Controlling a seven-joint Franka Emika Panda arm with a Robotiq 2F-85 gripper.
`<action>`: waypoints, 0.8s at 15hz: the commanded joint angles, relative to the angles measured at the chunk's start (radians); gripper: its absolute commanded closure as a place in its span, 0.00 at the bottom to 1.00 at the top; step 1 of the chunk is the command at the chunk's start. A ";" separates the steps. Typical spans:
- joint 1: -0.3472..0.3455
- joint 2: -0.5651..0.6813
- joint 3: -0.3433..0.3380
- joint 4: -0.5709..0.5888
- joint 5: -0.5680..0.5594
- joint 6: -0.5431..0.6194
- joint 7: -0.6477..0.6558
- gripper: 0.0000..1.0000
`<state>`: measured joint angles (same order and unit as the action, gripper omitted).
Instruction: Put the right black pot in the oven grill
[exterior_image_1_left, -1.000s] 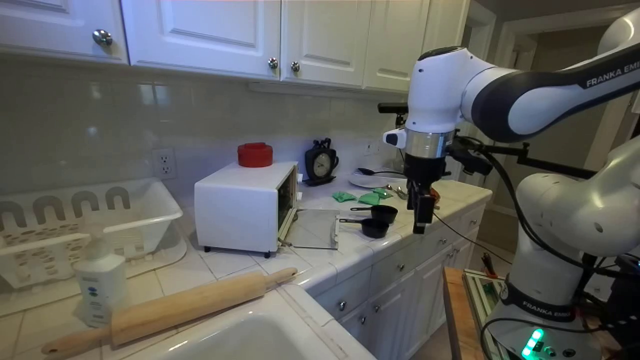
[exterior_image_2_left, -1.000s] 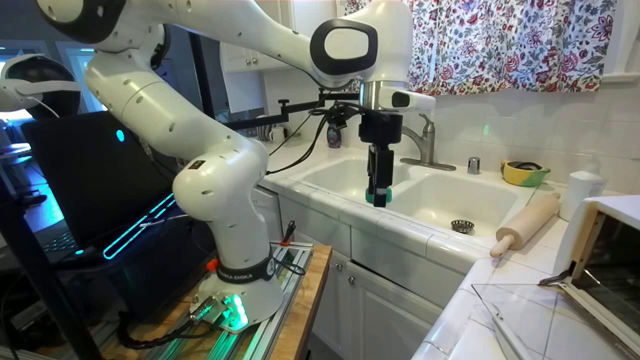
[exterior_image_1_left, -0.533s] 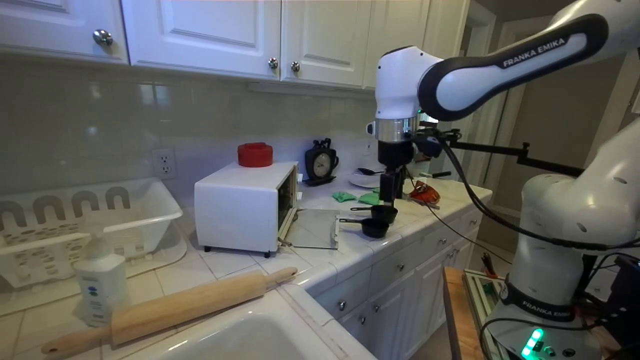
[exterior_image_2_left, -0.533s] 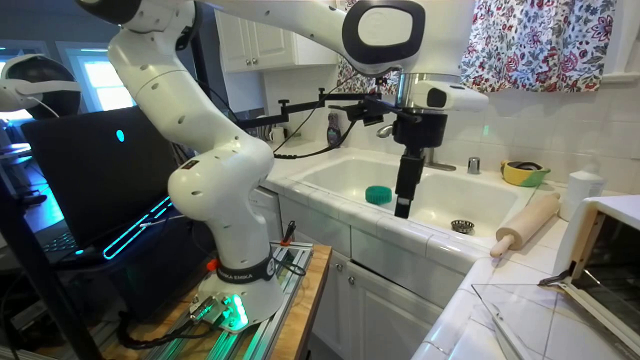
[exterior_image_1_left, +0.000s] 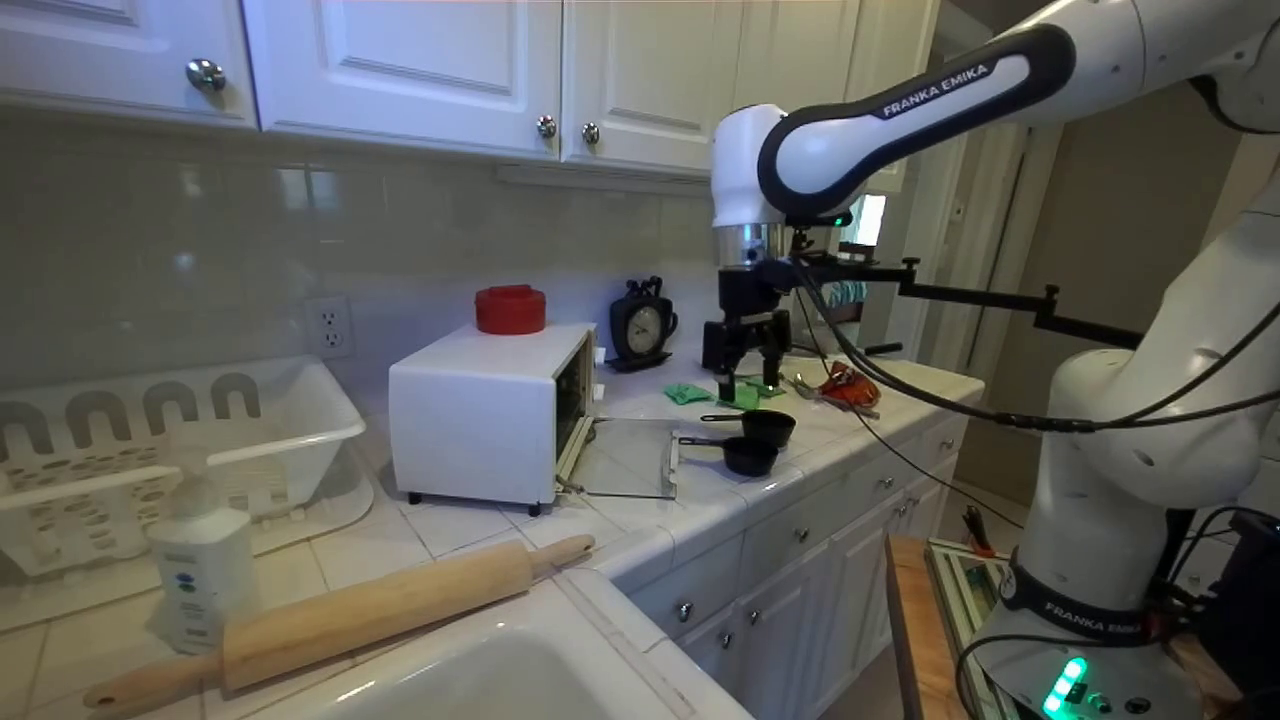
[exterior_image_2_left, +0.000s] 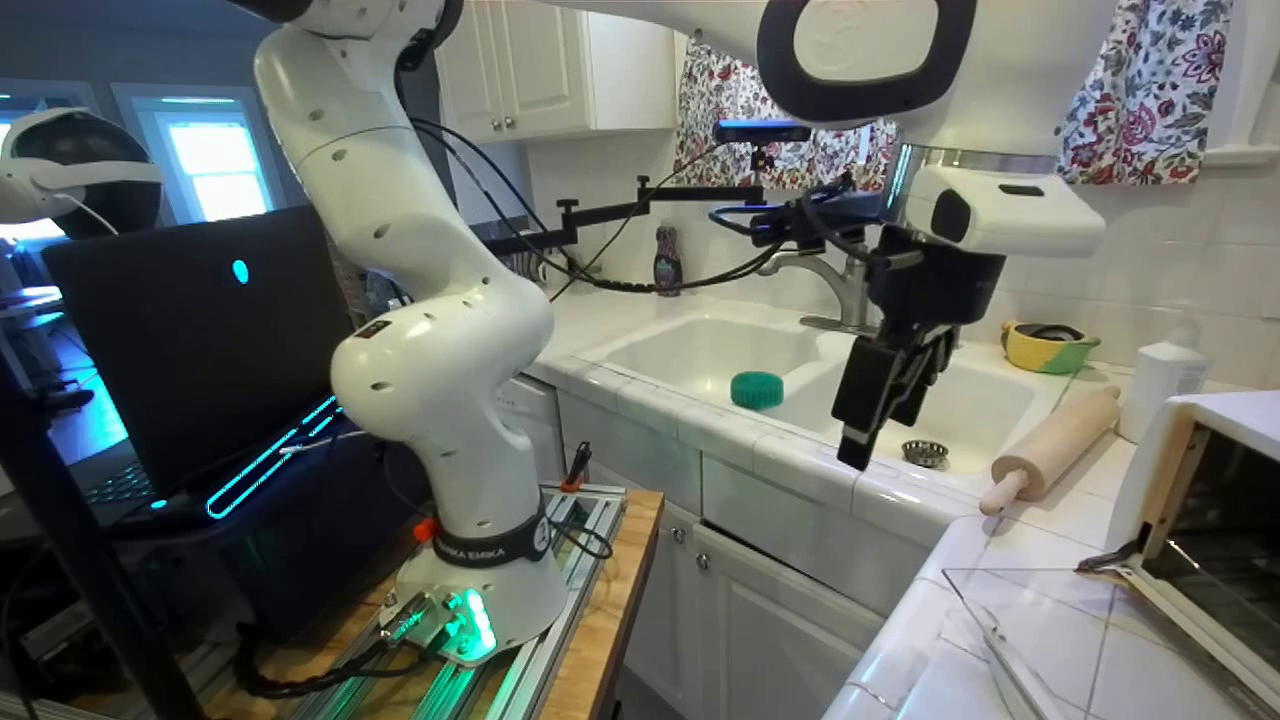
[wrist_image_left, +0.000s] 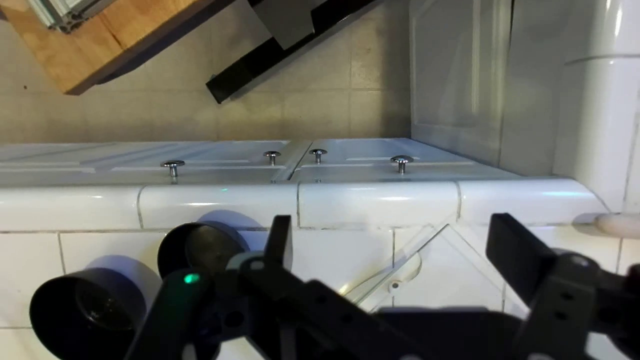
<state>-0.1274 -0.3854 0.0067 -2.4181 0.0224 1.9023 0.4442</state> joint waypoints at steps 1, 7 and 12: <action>-0.028 0.085 -0.024 0.075 0.065 -0.020 0.108 0.00; -0.068 0.142 -0.069 0.107 0.107 0.014 0.310 0.00; -0.079 0.145 -0.087 0.104 0.139 0.089 0.509 0.00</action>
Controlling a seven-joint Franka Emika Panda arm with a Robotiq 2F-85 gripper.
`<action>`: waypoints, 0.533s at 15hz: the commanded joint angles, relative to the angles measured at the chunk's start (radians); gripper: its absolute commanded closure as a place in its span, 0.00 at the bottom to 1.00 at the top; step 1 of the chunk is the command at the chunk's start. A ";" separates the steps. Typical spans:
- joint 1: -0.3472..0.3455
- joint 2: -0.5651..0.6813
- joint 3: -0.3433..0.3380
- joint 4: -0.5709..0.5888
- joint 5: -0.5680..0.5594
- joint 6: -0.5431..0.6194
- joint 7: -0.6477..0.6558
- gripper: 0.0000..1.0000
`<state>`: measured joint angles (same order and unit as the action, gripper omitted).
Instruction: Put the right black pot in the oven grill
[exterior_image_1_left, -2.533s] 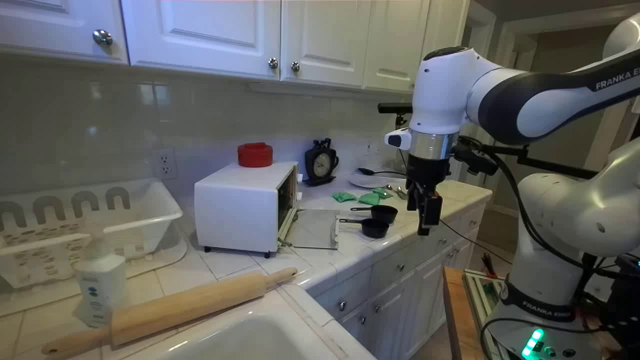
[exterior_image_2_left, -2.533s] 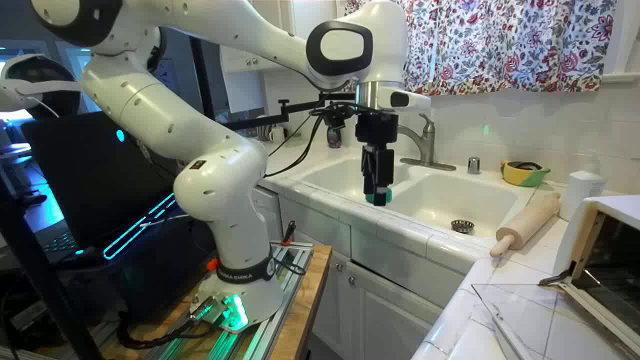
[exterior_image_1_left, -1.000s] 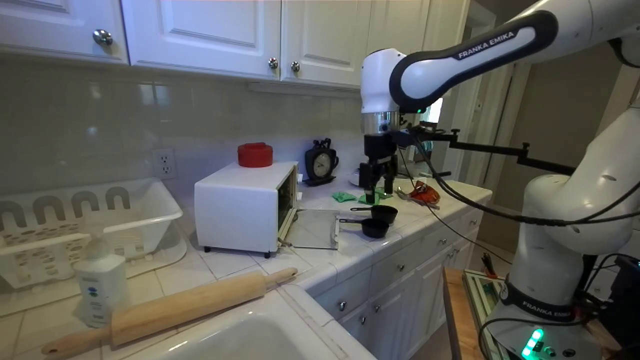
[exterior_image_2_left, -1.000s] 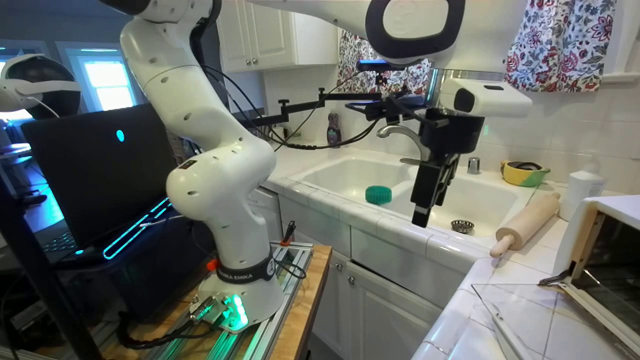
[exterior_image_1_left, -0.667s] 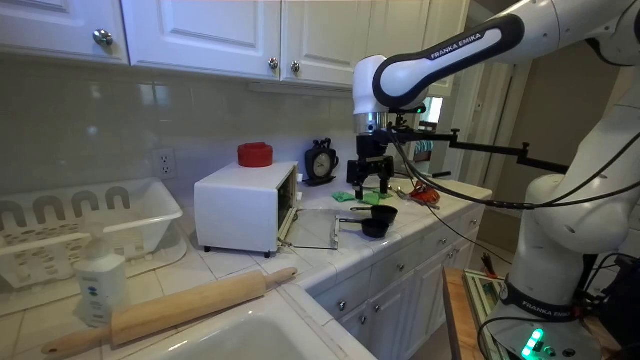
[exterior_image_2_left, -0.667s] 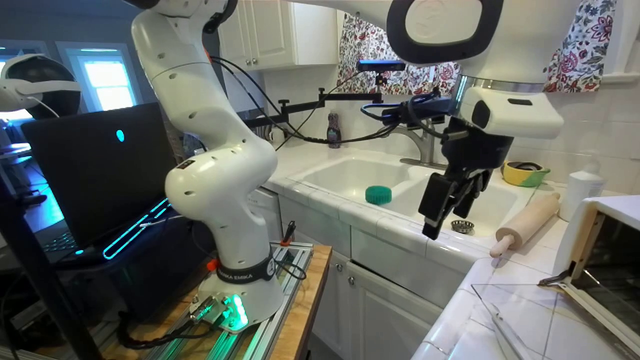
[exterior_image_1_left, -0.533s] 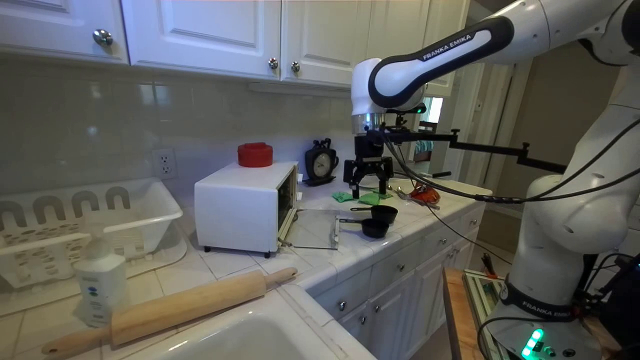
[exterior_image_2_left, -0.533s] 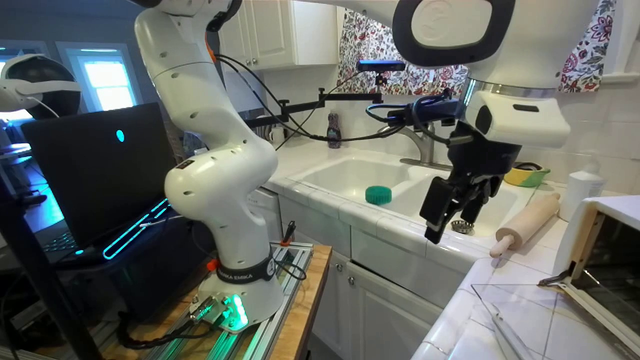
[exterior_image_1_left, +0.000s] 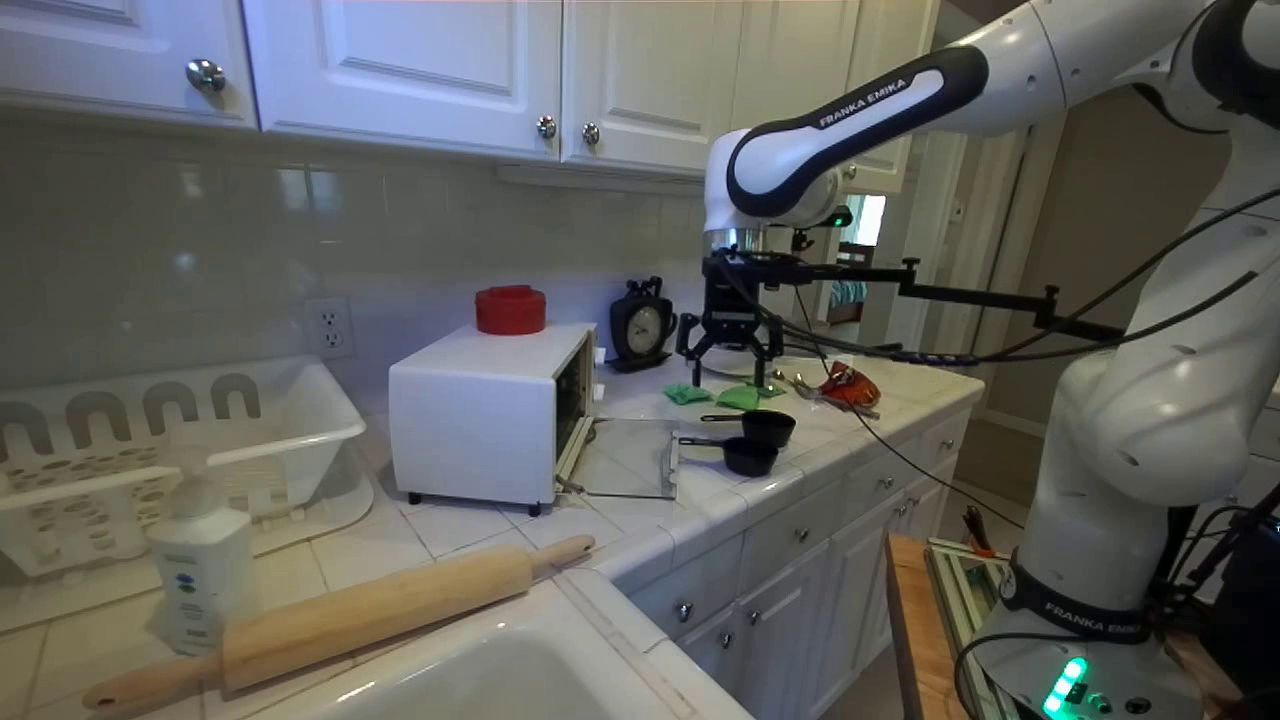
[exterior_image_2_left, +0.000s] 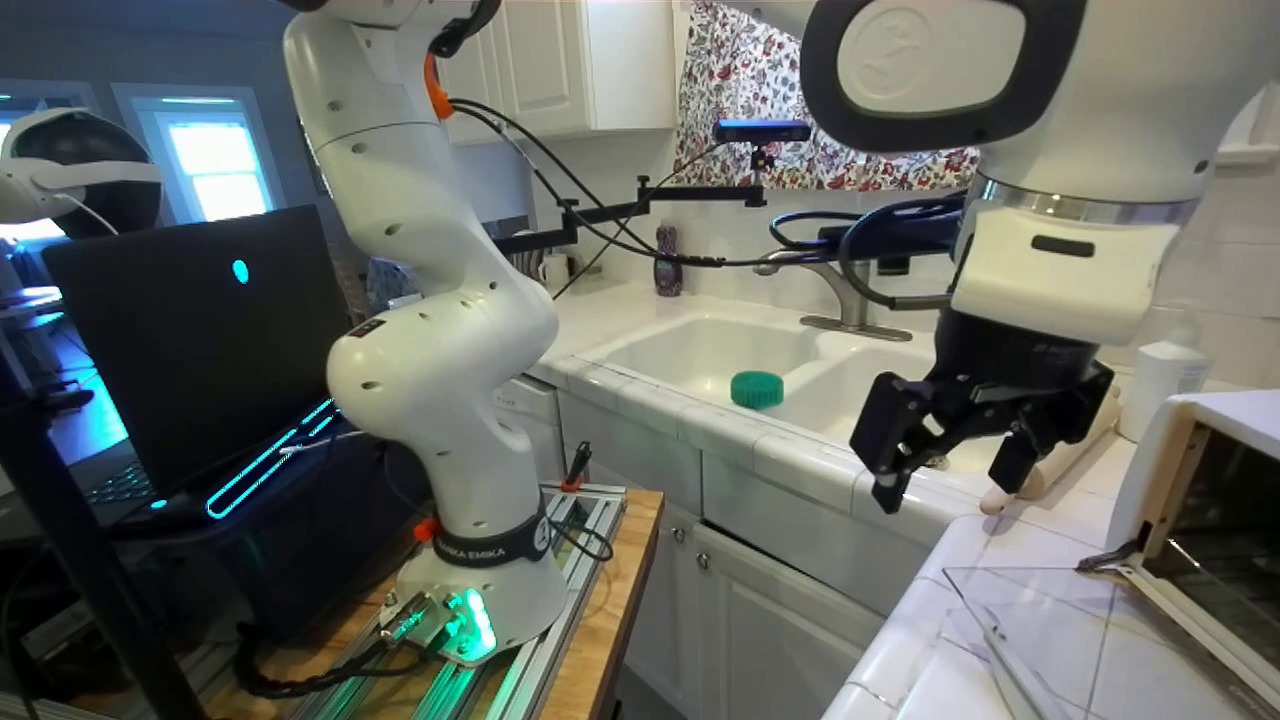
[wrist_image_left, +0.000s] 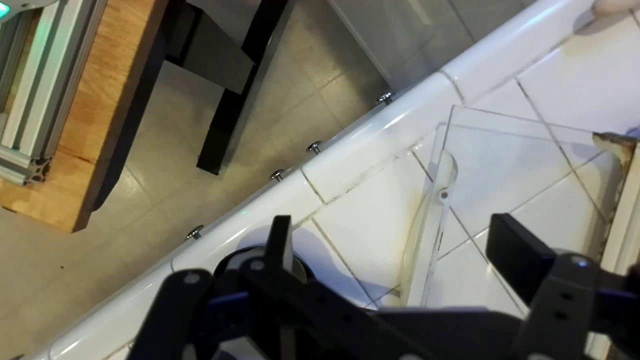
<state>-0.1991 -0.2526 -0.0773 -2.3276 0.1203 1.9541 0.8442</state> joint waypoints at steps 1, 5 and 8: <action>-0.010 0.010 -0.004 0.009 0.038 0.060 0.153 0.00; -0.038 -0.002 -0.008 -0.018 -0.013 0.168 0.327 0.00; -0.069 -0.002 -0.018 -0.031 -0.044 0.228 0.450 0.00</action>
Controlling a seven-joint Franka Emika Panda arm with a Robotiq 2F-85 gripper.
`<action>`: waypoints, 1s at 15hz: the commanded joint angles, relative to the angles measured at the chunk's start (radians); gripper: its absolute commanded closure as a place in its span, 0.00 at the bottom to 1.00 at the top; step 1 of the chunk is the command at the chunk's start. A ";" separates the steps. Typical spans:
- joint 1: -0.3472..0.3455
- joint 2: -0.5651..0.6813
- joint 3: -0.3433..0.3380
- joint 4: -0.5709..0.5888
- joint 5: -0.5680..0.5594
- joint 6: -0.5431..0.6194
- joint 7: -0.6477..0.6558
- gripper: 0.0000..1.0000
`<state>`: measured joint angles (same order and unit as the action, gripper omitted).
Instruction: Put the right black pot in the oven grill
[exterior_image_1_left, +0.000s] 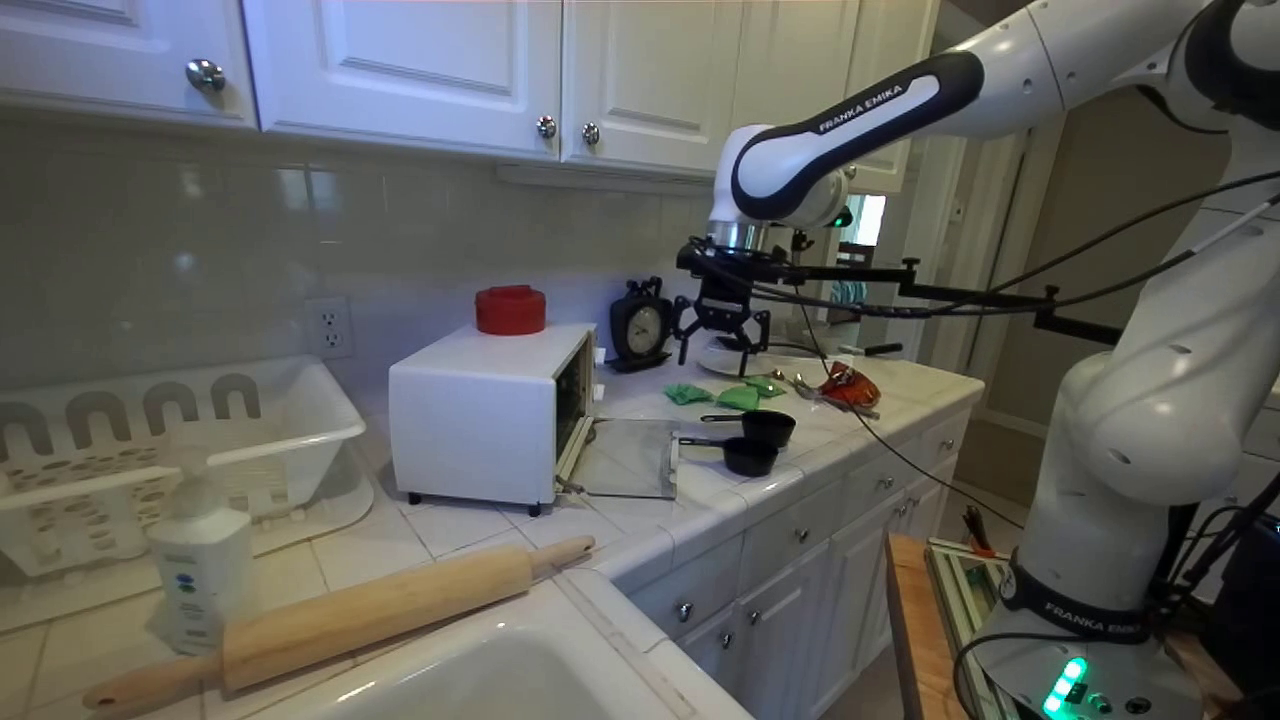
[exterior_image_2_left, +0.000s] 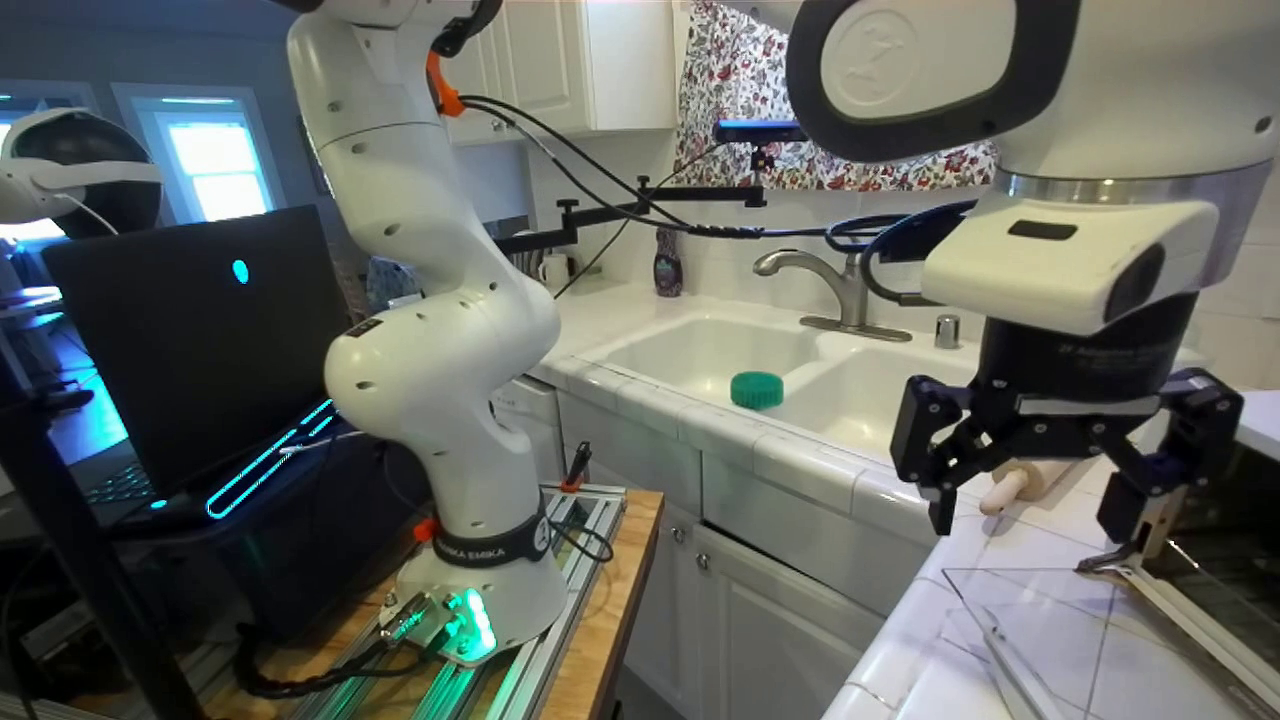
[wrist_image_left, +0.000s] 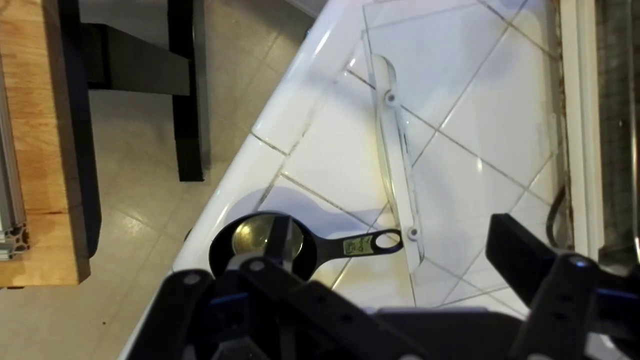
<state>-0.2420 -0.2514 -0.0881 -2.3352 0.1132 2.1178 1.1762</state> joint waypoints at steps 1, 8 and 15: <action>-0.036 -0.002 -0.010 -0.028 -0.049 0.082 0.162 0.00; -0.114 0.012 -0.032 -0.056 -0.189 0.126 0.501 0.00; -0.093 0.008 -0.050 -0.045 -0.174 0.102 0.530 0.00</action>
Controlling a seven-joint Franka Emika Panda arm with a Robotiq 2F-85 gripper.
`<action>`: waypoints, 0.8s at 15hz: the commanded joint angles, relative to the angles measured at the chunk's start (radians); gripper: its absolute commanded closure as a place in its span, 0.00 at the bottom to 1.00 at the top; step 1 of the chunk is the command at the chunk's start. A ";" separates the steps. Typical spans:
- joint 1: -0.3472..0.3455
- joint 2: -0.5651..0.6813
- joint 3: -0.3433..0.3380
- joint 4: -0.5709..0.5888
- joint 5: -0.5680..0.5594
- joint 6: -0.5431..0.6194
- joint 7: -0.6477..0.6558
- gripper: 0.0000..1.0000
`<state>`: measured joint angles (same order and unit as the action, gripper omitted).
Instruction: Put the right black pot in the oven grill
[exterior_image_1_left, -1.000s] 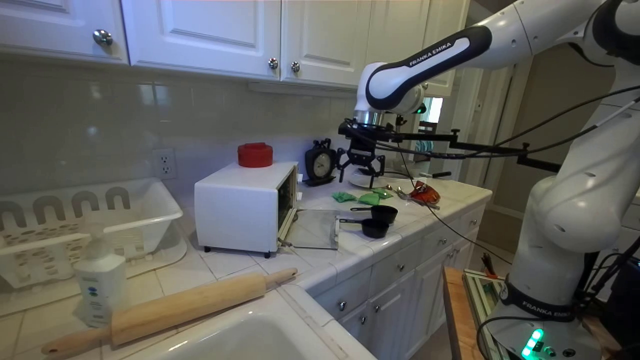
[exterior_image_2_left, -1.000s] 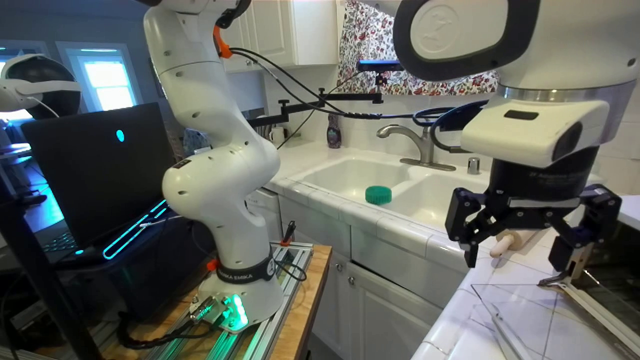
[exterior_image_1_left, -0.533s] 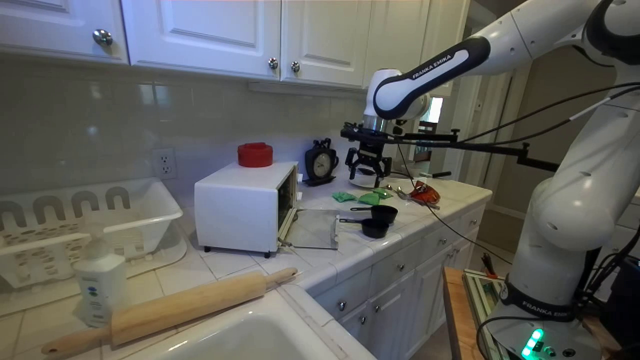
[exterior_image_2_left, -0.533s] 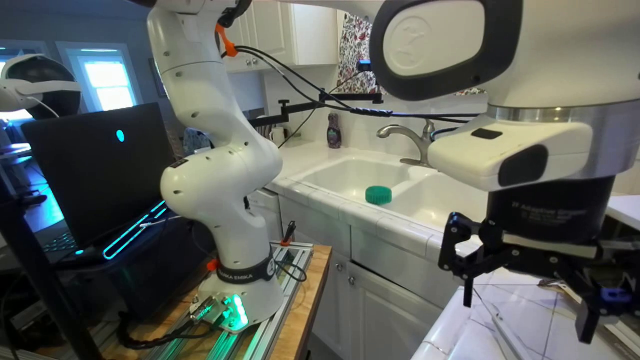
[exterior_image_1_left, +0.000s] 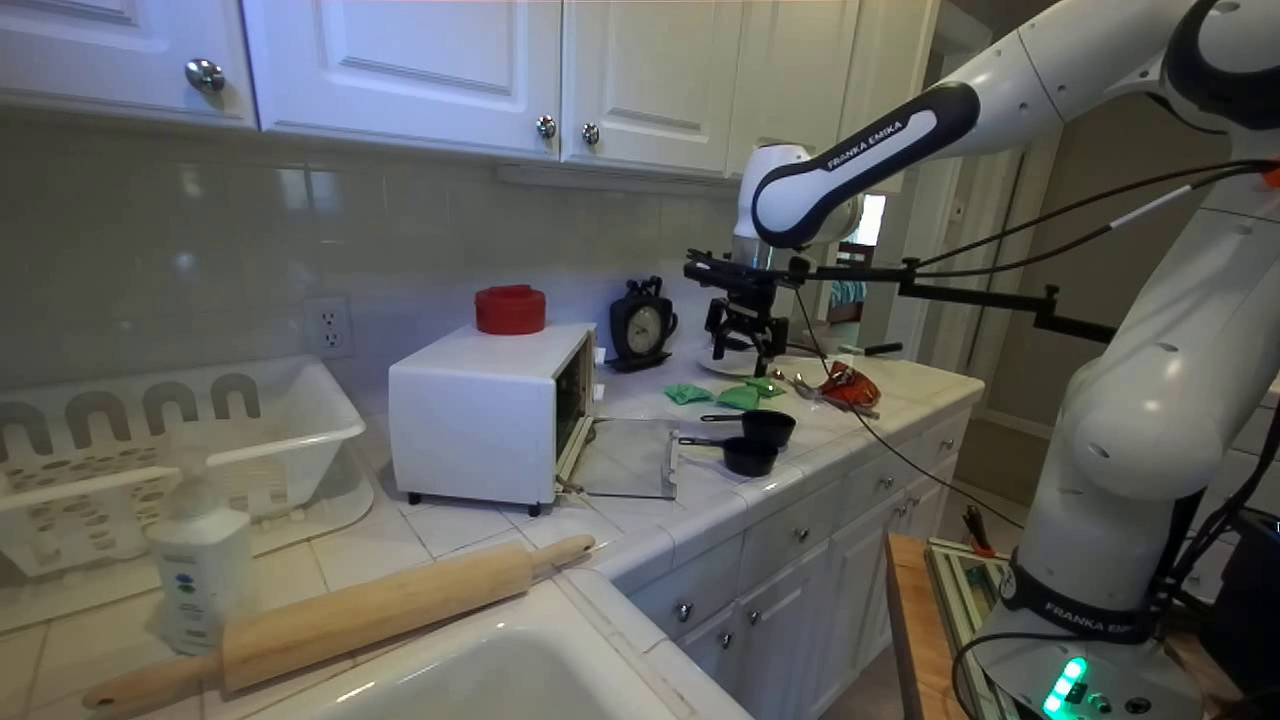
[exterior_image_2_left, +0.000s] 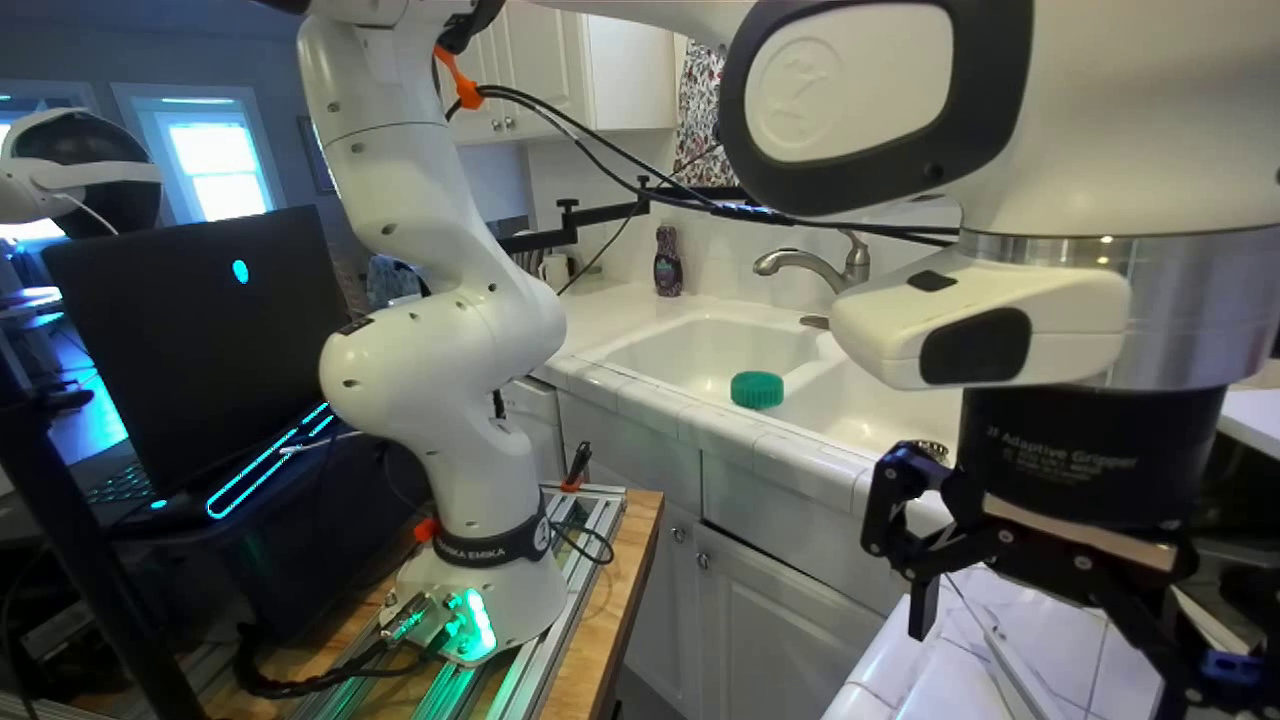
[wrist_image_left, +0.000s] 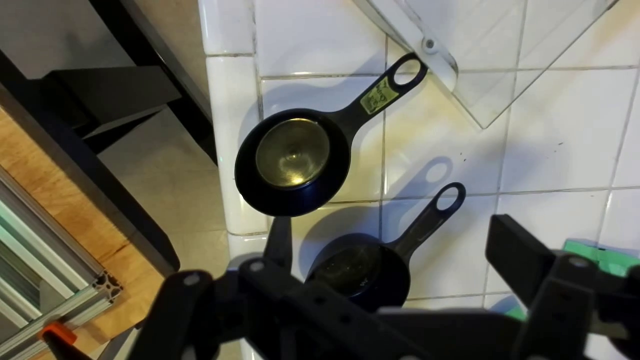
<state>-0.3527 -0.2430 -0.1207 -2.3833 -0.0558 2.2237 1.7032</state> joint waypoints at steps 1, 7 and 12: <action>0.018 0.000 -0.018 0.003 -0.006 -0.004 0.005 0.00; 0.024 0.062 -0.047 0.078 0.081 -0.076 0.015 0.00; 0.019 0.164 -0.095 0.184 0.180 -0.125 0.071 0.00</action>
<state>-0.3431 -0.1642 -0.1866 -2.2930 0.0665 2.1472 1.7163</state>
